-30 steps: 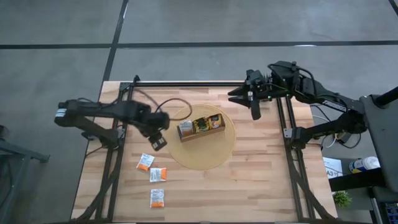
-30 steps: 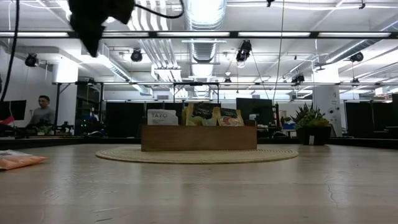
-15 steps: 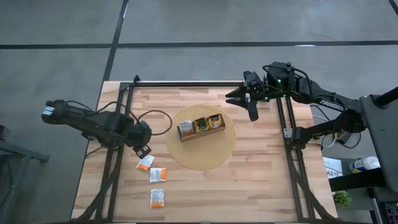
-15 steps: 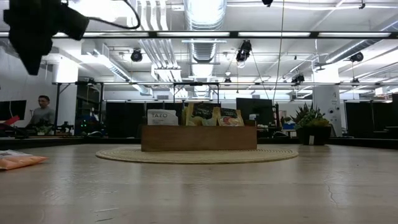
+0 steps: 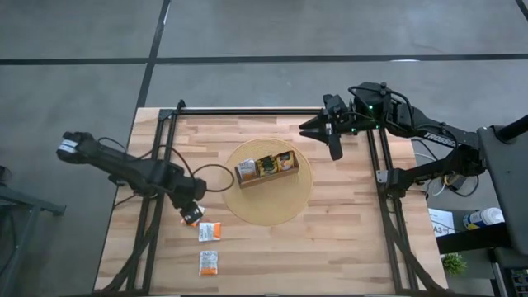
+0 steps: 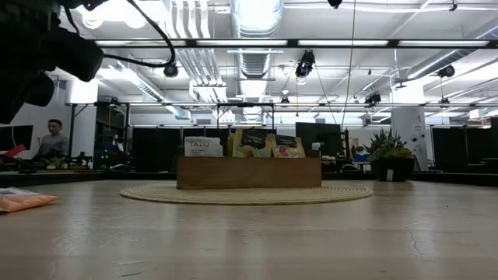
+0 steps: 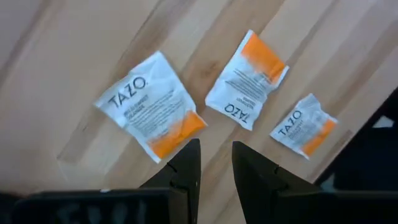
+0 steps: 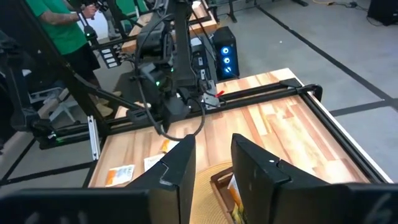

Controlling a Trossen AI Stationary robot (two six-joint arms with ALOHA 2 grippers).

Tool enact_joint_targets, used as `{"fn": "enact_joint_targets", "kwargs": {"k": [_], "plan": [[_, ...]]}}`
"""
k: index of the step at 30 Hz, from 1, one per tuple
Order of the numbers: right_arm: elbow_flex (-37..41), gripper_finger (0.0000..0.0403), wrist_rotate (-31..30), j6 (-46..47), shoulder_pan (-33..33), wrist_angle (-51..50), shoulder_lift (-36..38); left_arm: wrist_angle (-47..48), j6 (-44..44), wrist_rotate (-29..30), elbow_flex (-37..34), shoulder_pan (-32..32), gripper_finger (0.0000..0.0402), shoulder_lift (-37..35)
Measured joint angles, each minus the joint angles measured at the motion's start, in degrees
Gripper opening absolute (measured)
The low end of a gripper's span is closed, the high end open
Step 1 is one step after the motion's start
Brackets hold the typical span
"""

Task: Pick & Place Tea
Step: Put the white tea bag into the left section of the wooden organizer

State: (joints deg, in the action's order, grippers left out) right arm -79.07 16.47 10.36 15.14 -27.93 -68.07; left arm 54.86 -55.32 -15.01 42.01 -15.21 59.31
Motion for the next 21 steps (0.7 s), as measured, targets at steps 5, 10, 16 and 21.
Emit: {"fn": "enact_joint_targets", "kwargs": {"k": [5, 10, 16, 21], "plan": [[0.0, 0.0094, 0.0, 1.6, 0.0, 0.0, 0.0, -0.9, 6.9, 8.5, 0.2, -3.2, 0.0085, -0.3], [0.0, 0.0094, 0.0, 1.7, 0.0, 0.0, 0.0, -1.0, 16.8, 16.3, -0.4, -4.5, 0.0085, -0.3], [0.0, 0.0098, -0.1, 1.7, 0.0, -0.2, 0.0, -3.7, 23.5, 13.1, -4.8, -4.5, 0.0085, -0.3], [0.0, 0.0091, -0.1, 1.5, 0.0, -0.6, 0.0, -7.4, 24.3, 7.0, -7.9, -4.5, 0.0085, -0.1]]}}
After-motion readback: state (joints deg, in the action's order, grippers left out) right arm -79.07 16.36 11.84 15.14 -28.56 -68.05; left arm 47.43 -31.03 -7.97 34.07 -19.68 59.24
